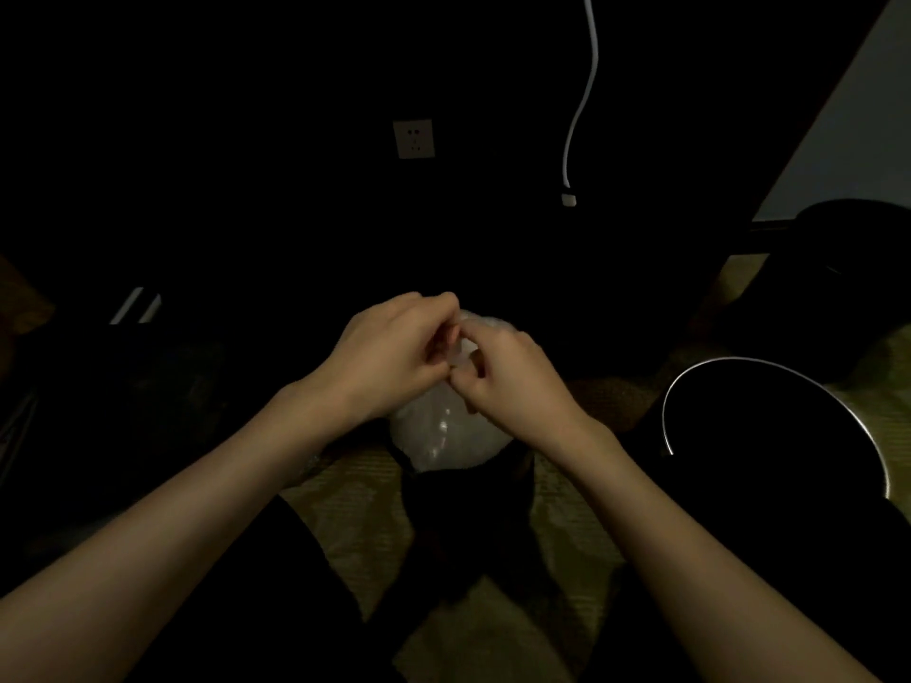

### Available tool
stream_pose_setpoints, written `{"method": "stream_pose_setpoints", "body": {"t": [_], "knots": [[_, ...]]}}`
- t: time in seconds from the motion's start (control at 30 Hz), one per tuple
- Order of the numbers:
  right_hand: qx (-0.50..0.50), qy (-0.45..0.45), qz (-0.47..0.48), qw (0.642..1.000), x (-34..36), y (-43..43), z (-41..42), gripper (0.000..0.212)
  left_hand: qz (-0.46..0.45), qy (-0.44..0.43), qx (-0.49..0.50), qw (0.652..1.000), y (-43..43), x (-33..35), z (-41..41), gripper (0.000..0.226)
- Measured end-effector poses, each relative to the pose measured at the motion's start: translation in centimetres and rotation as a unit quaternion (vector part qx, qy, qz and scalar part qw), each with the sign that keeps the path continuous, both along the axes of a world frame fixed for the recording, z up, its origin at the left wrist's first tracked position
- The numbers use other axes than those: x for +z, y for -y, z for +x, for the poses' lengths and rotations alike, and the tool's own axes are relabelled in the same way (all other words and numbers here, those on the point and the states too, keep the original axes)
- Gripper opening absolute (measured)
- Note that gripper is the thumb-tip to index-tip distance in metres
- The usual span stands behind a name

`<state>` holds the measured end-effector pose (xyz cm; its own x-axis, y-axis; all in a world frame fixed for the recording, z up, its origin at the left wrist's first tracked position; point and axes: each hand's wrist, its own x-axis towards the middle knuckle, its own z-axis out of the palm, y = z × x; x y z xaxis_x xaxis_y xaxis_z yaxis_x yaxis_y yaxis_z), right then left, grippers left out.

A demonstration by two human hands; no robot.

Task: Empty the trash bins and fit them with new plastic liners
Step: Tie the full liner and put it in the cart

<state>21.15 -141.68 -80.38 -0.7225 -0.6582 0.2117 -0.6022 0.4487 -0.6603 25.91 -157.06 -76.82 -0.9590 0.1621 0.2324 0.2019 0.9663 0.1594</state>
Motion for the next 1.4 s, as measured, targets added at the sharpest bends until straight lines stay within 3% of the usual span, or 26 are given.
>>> {"method": "stream_pose_setpoints", "body": {"t": [0.1, 0.23, 0.33, 0.43, 0.5, 0.7, 0.87, 0.97, 1.13, 1.23, 1.4], "knots": [[-0.04, -0.016, 0.024, 0.999, 0.0, 0.1, -0.3, 0.014, -0.031, -0.026, -0.044, 0.998, -0.5, 0.1, 0.0, 0.016], [-0.071, -0.008, 0.034, 0.997, 0.1, -0.2, -0.5, 0.016, -0.066, -0.077, -0.045, 0.994, -0.7, 0.1, 0.3, 0.012], [-0.086, -0.053, 0.058, 0.993, 0.1, -0.2, -0.7, 0.02, 0.057, -0.075, 0.016, 0.995, -0.4, -0.1, 0.2, 0.019], [-0.09, -0.09, 0.085, 0.988, -0.1, -0.4, -1.2, 0.023, 0.202, -0.052, 0.082, 0.975, 0.1, -0.6, 0.0, 0.034], [-0.082, -0.088, 0.108, 0.987, -0.4, -0.6, -1.4, 0.025, 0.261, -0.022, 0.097, 0.96, 0.4, -1.0, -0.2, 0.03], [-0.088, -0.097, 0.119, 0.984, -1.0, -1.2, -1.6, 0.022, 0.401, 0.032, 0.128, 0.906, 1.0, -2.1, -0.9, 0.035], [-0.086, -0.058, 0.18, 0.978, 1.5, -2.0, -2.1, 0.023, 0.439, 0.076, 0.144, 0.883, 0.8, -0.1, -1.4, 0.035], [-0.079, -0.046, 0.204, 0.975, 8.6, -1.3, -2.9, 0.024, 0.468, 0.079, 0.181, 0.861, 1.0, 6.3, -1.2, 0.033], [-0.059, -0.034, 0.172, 0.983, 26.1, 0.9, -4.2, 0.025, 0.563, 0.037, 0.236, 0.791, 1.2, 23.4, -1.0, 0.03], [-0.049, 0.023, 0.144, 0.988, 38.0, 1.7, -3.8, 0.032, 0.583, 0.03, 0.25, 0.773, 1.4, 34.7, 0.7, 0.013], [-0.024, 0.08, 0.095, 0.992, 52.8, 2.3, -2.2, 0.027, 0.601, 0.046, 0.26, 0.754, 1.4, 49.9, 4.1, 0.022]]}}
